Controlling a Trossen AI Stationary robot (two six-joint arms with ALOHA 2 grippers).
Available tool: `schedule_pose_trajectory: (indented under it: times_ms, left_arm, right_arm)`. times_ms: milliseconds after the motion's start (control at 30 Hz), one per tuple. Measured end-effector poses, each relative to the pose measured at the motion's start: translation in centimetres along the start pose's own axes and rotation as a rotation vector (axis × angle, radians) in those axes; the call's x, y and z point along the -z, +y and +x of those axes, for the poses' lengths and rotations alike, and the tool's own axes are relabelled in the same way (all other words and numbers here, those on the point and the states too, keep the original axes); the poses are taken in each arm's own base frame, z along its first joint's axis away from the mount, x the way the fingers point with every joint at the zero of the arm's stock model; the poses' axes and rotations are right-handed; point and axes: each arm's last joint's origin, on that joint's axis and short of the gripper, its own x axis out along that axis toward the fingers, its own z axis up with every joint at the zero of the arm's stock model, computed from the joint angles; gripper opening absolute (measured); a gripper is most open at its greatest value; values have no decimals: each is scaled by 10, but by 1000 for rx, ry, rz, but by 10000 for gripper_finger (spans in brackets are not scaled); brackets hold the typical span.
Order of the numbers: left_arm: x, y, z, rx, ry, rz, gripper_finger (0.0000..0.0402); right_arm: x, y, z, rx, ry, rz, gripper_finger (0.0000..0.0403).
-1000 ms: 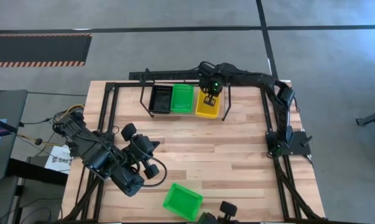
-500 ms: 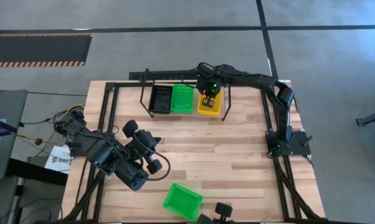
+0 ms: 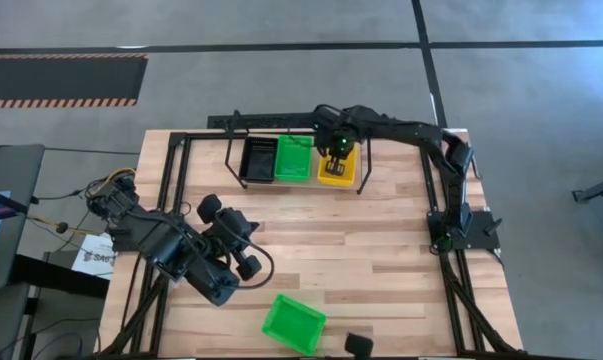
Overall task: Stack baskets on shelf by color
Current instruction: Stack the green bin on top of the green bin
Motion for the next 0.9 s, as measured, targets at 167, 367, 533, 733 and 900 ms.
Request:
schedule_pose_trajectory:
  times_ms: [167, 367, 533, 733, 900]
  left_arm:
    - [-4, 3, 8, 2, 54, 8, 0]
    - [-4, 6, 19, 3, 128, 80, 0]
    - [26, 0, 40, -46, 248, 146, 0]
    - [77, -1, 68, -154, 433, 134, 0]
    - [107, -7, 90, -133, 532, 28, 0]
  right_arm:
    - [-2, 15, -41, 139, 83, -79, 0]
    - [5, 42, -125, 147, -30, -52, 0]
    - [44, 72, -201, 168, -165, 37, 0]
    - [114, 106, -279, 10, -432, 219, 0]
    - [163, 131, -316, -109, -601, 319, 0]
